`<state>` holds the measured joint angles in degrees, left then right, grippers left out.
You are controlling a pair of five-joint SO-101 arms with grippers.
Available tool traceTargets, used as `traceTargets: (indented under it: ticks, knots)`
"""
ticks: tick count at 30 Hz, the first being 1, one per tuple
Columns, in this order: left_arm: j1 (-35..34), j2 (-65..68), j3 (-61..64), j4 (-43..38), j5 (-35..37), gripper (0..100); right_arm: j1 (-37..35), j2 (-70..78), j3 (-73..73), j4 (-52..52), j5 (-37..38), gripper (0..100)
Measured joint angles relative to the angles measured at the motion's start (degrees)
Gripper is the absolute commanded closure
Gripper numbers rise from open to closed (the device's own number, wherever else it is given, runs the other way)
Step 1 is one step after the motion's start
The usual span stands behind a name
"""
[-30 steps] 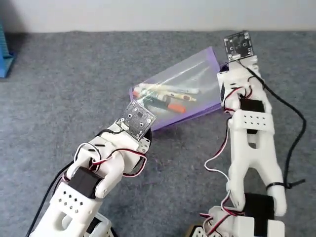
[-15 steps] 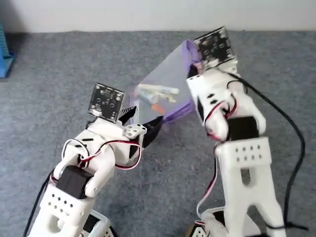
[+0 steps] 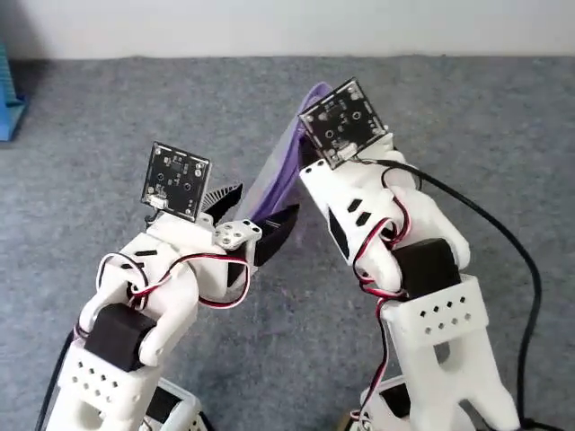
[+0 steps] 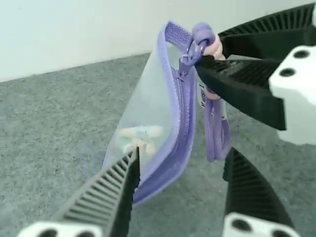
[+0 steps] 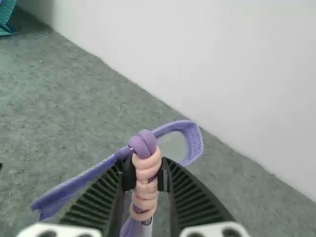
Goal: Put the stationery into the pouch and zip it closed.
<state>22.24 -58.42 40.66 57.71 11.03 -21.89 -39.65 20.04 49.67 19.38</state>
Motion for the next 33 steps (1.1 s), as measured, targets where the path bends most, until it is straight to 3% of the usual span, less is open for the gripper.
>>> traceTargets:
  ticks: [15,20,26,33]
  knots:
    - [0.09,0.0,12.48,-18.29,-5.98,88,-0.09,-0.44,-2.02,4.84,0.0,99.1]
    - [1.76,0.0,12.75,-18.99,-8.88,98,-0.18,-0.44,-2.11,4.84,0.0,99.1]
    - [8.0,-0.09,15.21,-19.34,-11.52,99,0.0,-0.44,-2.11,4.84,0.0,99.1]
    - [9.23,-0.79,14.86,-14.59,-11.78,99,4.22,1.41,-2.11,2.9,0.0,99.1]
